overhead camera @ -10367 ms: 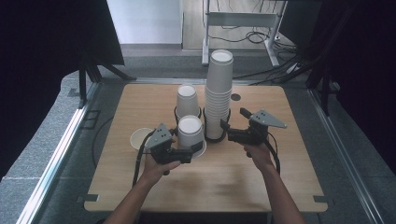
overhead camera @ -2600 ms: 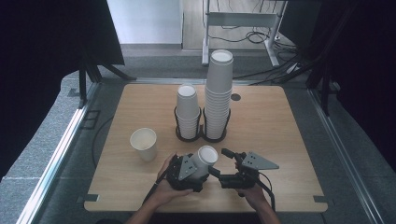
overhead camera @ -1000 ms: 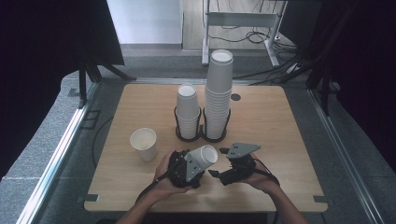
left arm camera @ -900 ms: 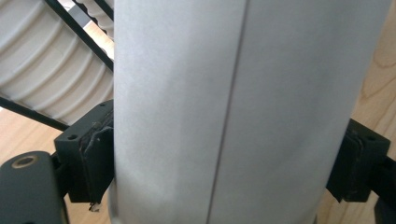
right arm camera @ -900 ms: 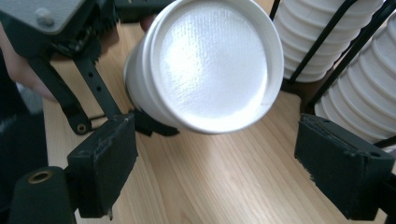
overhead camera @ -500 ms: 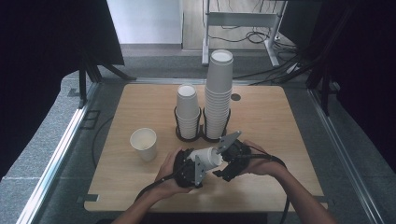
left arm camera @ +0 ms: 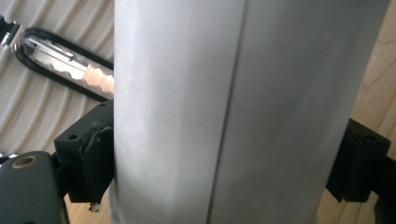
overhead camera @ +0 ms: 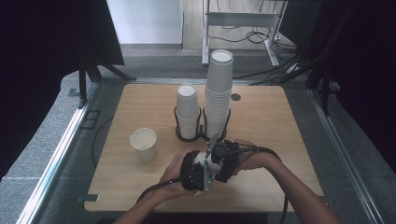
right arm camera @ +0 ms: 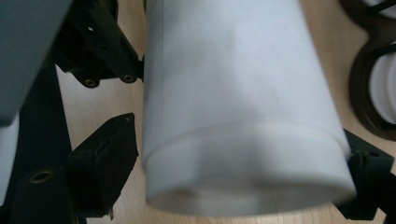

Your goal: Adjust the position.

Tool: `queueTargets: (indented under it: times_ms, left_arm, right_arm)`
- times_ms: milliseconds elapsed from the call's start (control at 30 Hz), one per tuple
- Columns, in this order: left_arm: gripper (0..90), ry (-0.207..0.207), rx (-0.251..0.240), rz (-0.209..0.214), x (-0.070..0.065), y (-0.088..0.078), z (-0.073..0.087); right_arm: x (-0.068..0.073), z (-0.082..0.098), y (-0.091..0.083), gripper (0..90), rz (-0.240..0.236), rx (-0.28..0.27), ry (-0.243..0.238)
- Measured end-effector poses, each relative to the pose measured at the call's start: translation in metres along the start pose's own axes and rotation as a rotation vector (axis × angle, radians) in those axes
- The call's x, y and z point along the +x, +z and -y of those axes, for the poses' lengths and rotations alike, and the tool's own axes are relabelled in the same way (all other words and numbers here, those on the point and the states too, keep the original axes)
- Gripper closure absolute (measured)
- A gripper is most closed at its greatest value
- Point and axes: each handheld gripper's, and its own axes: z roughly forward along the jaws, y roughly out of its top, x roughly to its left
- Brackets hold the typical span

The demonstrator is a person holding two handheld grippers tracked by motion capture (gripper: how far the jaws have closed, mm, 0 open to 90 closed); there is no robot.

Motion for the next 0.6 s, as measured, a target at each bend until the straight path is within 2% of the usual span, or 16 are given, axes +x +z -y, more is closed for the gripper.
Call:
queueTargets:
  times_ms: [133,167,267,400,467,500,567,600]
  left_arm:
    - [12.2,0.038,-0.007,-0.004,-0.005,0.000,-0.004]
    - [12.2,0.062,0.015,0.000,-0.004,-0.001,-0.005]
    - [11.9,0.070,0.023,-0.014,-0.007,0.001,-0.006]
    - [9.6,0.055,0.025,-0.004,-0.009,0.003,-0.006]
    - [6.7,0.030,-0.003,-0.008,-0.010,0.003,-0.006]
    - [4.6,0.033,0.002,-0.005,-0.008,0.001,-0.007]
    - [0.2,0.002,-0.013,0.005,-0.009,0.000,-0.007]
    - [0.0,0.002,-0.030,-0.004,-0.008,-0.001,-0.008]
  right_arm:
    - [-0.001,-0.003,0.005,16.1,-0.018,0.025,-0.006]
    - [-0.001,-0.003,0.007,18.0,-0.020,0.027,-0.008]
    - [-0.003,-0.001,0.009,20.4,-0.026,0.031,-0.008]
    - [-0.004,0.002,0.011,21.6,-0.029,0.025,-0.001]
    - [-0.004,0.004,0.012,22.0,-0.032,0.017,0.000]
    - [-0.004,0.006,0.012,22.1,-0.037,0.014,0.006]
    - [-0.004,0.009,0.013,22.2,-0.043,0.009,0.014]
    - [-0.005,0.011,0.014,22.2,-0.036,0.008,0.012]
